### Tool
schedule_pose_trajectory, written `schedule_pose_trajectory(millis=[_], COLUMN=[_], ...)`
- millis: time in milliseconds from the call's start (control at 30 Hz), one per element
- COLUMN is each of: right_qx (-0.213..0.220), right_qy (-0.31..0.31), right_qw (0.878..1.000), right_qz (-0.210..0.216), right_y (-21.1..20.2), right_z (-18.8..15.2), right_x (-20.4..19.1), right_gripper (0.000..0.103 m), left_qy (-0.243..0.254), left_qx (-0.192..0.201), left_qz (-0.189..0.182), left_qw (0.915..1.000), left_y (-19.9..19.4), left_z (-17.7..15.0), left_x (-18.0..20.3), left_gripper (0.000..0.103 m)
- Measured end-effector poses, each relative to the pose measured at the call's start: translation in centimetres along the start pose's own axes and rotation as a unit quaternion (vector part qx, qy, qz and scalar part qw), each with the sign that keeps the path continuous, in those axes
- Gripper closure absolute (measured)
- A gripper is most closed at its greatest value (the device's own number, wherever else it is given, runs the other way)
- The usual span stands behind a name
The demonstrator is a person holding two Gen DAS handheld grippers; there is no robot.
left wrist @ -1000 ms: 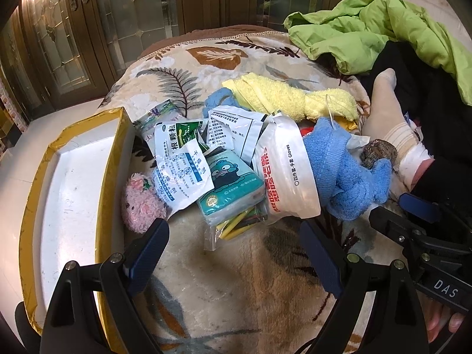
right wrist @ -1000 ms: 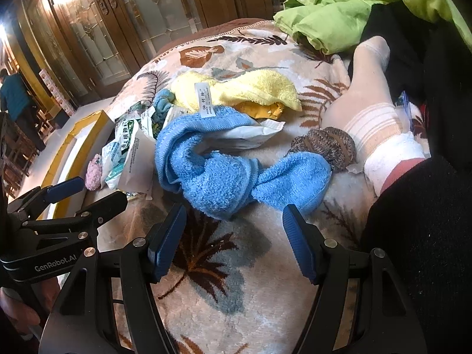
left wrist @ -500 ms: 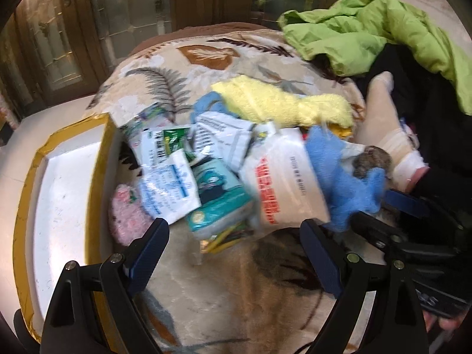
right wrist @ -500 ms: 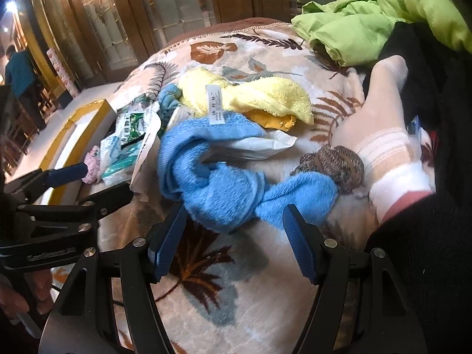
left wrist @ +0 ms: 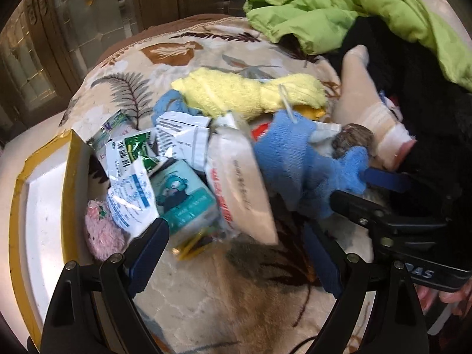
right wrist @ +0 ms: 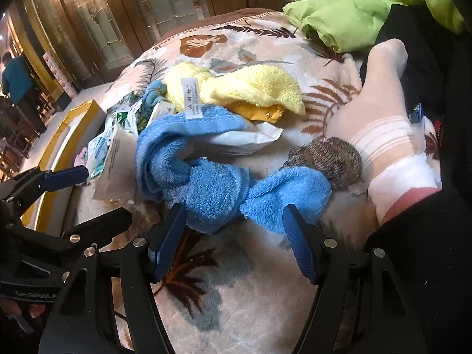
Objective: Organize soft objects
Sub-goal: 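Lower the right gripper onto the blue towel and close on it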
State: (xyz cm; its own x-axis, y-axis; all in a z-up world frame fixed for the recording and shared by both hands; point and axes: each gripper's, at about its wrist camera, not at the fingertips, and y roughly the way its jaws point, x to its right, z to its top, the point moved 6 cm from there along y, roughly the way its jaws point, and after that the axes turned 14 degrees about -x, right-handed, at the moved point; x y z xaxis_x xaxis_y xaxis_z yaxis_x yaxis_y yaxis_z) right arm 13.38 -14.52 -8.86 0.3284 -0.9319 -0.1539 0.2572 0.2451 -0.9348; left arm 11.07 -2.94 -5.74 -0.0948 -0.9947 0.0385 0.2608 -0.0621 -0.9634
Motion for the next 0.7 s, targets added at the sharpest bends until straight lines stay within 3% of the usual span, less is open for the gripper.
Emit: schedule_pose_trajectory(millis=[67, 433, 600, 700], right_qx=[0.0, -0.048, -0.083, -0.076], right_qy=[0.0, -0.124, -0.191, -0.209], right_qw=[1.0, 0.991, 0.978, 0.974], right_qz=[0.009, 0.015, -0.006, -0.03], right_y=[0.0, -0.2, 1.5, 2.4], right_z=[0.3, 0.7, 0.5, 1.6], right_x=[0.1, -1.3, -2.6, -2.7], right_gripper=[0.034, 0.034, 0.034, 0.034], left_qy=[0.003, 0.007, 0.011, 0.004], left_qx=[-0.008, -0.026, -0.034, -0.039], left_qz=[-0.004, -0.004, 0.009, -0.001], left_qw=[1.0, 0.9996, 0.9993, 0.9992], left_y=[0.3, 0.9, 1.5, 1.6], left_z=[0.4, 1.3, 1.8, 2.4], left_x=[-0.4, -1.3, -0.7, -0.6], left_gripper=[0.012, 0.012, 0.012, 0.013])
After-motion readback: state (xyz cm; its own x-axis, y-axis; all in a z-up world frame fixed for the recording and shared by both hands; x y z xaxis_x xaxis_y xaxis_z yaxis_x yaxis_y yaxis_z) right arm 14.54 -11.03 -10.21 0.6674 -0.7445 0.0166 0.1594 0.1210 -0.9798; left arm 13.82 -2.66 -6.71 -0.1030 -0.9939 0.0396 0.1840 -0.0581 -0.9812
